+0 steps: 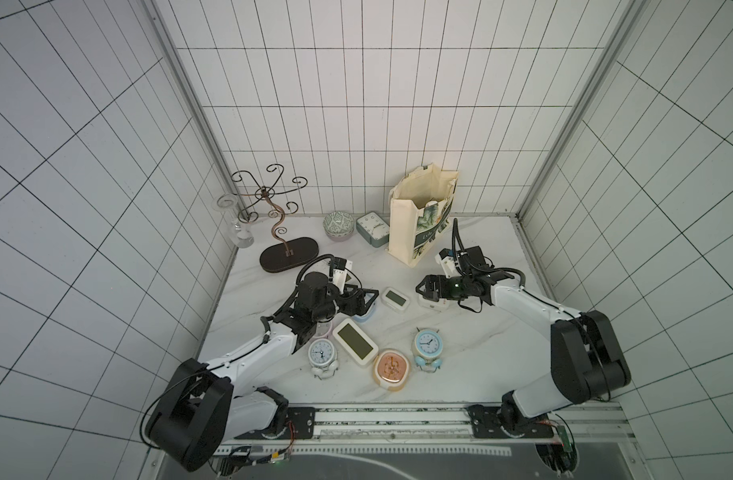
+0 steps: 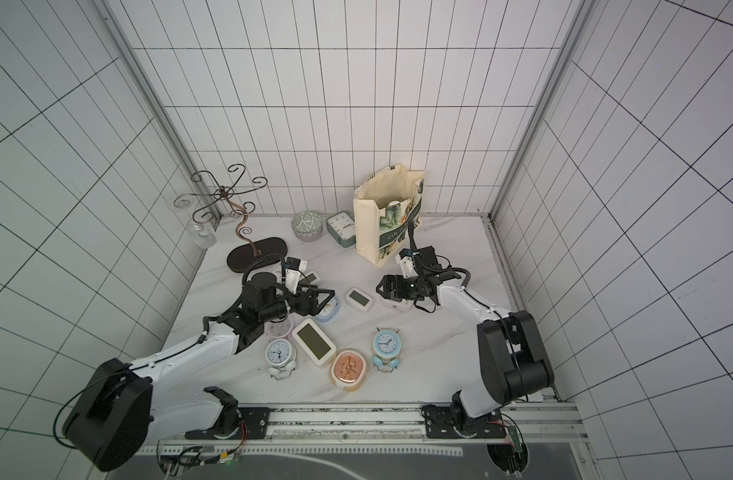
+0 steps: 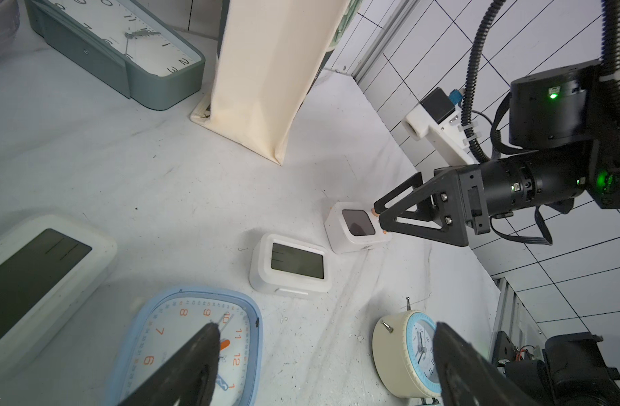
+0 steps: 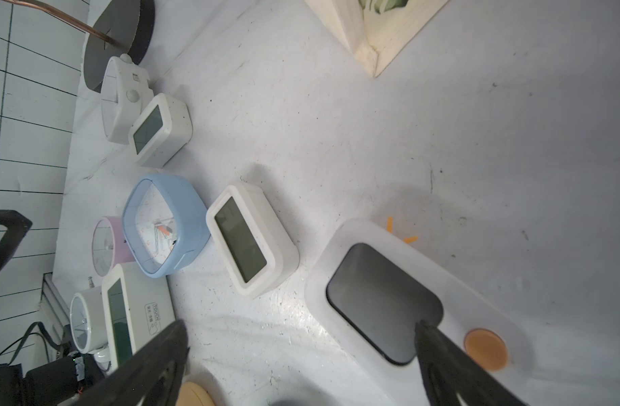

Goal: Put the alarm clock into the canvas bag
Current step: Pick up the alarm from the center of the board.

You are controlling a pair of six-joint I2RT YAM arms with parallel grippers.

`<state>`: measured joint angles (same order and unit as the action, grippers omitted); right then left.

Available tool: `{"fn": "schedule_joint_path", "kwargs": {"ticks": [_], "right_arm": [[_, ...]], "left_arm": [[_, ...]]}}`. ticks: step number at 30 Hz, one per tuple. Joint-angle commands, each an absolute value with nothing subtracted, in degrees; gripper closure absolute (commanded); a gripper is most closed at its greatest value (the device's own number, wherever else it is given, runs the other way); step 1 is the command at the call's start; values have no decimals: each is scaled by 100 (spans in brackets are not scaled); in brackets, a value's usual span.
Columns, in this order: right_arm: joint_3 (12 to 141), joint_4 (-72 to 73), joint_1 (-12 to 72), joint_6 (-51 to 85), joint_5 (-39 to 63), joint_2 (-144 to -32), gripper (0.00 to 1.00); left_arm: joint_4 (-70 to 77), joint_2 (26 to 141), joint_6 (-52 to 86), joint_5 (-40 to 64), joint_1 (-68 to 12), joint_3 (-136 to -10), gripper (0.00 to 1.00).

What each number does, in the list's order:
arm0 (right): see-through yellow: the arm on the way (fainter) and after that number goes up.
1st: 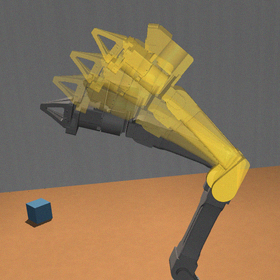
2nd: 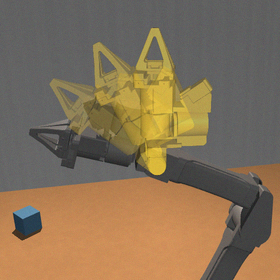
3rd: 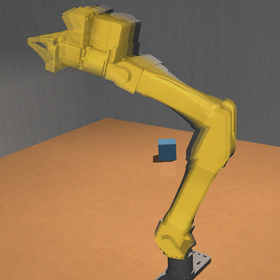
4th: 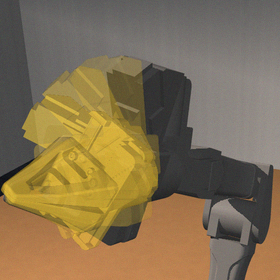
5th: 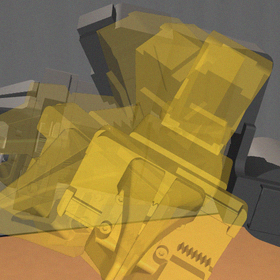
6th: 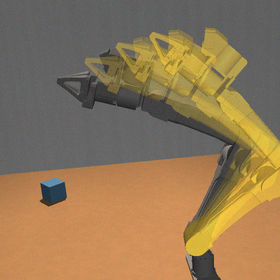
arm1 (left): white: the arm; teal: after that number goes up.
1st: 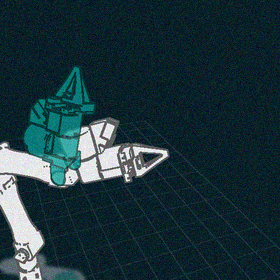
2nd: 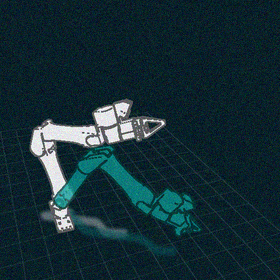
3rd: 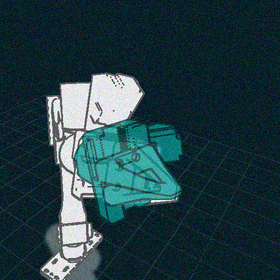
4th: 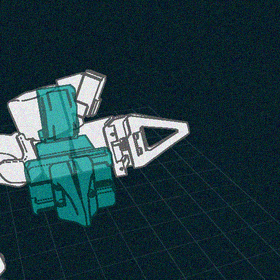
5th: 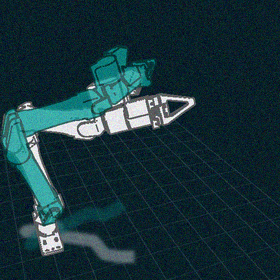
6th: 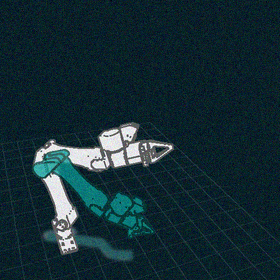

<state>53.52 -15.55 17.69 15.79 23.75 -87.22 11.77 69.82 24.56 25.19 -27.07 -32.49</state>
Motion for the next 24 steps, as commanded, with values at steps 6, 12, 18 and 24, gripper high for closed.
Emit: {"fn": "schedule_joint_path", "kwargs": {"ticks": [6,12,18,24], "right_arm": [[5803,-1389,2042,-526,715,-8607,4],[5326,-1345,2031,-2894,1976,-7934,4],[5476,-2119,1448,-4515,2439,-8189,0],[6115,-2837,1564,-5391,1944,-9277,0]], "left_arm": [[1257,6914,2249,2474,-2782,-3233,8],[1283,6645,2274,2374,-2803,-3164,8],[1396,6688,2354,2455,-2830,-3120,9],[1441,6803,2426,2645,-2865,-3163,9]]}}
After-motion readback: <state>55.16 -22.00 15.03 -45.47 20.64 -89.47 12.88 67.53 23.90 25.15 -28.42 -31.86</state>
